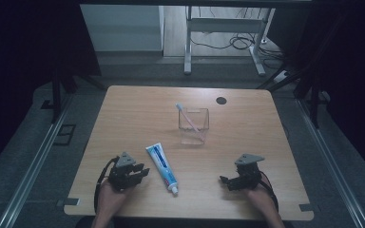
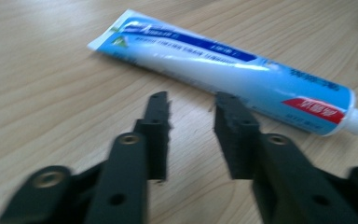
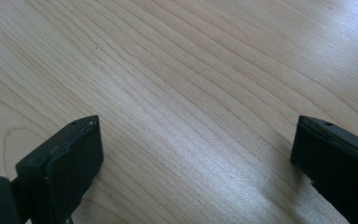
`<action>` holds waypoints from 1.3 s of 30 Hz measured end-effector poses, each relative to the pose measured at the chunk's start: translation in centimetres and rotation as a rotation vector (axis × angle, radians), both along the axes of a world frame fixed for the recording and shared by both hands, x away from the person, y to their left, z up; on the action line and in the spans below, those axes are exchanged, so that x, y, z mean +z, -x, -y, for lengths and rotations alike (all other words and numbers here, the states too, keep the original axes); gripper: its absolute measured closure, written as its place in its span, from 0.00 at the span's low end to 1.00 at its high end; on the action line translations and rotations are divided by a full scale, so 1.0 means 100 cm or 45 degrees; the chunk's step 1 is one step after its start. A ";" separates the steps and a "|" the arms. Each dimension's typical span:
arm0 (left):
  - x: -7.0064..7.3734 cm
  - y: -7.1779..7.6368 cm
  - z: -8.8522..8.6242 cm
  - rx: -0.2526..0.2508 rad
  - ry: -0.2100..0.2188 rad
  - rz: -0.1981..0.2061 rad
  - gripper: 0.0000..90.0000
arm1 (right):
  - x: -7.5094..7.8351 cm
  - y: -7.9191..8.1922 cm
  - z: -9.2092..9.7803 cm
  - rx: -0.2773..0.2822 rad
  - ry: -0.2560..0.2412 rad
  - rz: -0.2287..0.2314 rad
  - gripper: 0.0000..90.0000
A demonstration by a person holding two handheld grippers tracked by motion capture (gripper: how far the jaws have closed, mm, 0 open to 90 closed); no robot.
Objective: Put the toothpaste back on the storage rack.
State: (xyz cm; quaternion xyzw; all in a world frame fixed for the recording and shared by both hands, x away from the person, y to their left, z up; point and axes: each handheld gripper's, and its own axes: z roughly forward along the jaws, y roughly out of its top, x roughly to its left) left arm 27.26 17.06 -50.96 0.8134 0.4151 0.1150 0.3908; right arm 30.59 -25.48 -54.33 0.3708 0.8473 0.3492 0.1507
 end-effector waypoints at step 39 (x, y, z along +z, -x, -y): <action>0.001 -0.014 0.082 -0.253 -0.051 -0.111 0.99 | 0.000 0.000 0.000 0.000 -0.001 0.001 0.02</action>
